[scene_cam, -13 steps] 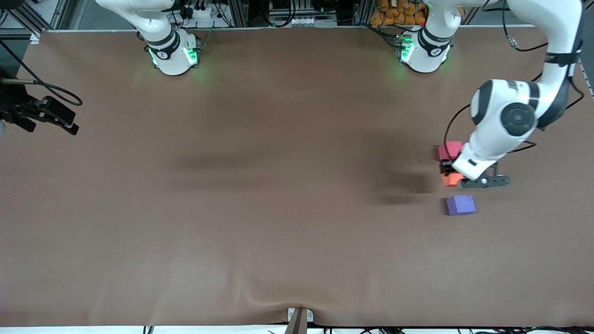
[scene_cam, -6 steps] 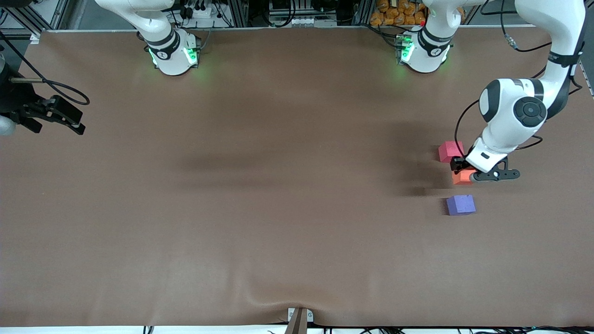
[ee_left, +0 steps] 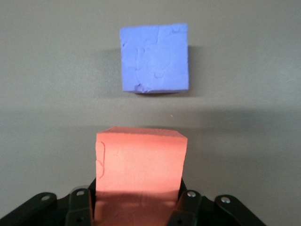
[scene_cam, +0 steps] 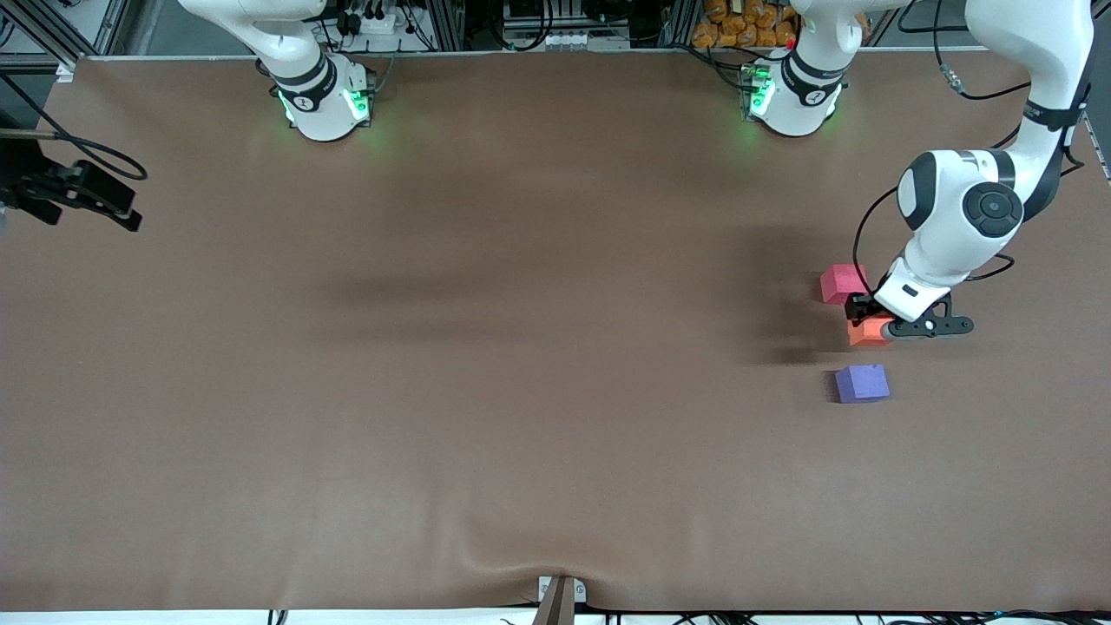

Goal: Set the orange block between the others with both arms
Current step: 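Lower the orange cube between the pink and purple cubes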

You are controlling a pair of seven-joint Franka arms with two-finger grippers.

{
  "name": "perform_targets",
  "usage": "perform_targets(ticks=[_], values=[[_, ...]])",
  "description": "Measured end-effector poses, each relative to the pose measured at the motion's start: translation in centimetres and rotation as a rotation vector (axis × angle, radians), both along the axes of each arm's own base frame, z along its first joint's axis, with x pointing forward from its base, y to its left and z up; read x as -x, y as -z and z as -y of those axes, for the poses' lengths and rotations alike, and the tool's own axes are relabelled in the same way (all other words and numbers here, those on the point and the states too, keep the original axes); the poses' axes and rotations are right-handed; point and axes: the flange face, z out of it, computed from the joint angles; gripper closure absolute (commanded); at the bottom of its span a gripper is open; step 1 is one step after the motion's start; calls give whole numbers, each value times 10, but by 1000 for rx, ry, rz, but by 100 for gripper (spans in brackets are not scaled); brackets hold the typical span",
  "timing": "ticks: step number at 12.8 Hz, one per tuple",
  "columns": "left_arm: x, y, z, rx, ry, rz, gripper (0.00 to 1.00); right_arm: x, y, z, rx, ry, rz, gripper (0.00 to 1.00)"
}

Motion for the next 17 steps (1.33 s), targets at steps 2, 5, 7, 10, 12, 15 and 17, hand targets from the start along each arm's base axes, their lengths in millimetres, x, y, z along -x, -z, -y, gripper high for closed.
perform_targets(ticks=[2,5,7,10,12,15,17], values=[[1,11,-1,4,-1,-11,91,2,-2,5,0,9,3,0],[0,24,7,23,3,-6,90,3,-4,14,0,26,3,0],[1,33,15,39,5,-8,89,5,-6,20,1,38,6,0],[1,43,16,46,2,-9,87,7,-9,28,1,53,12,0],[1,44,15,46,0,-9,86,8,-9,40,1,76,12,0],[2,45,13,46,-3,-10,81,10,-9,60,2,112,10,0],[3,49,8,48,-13,-18,57,11,-9,59,1,112,3,0]])
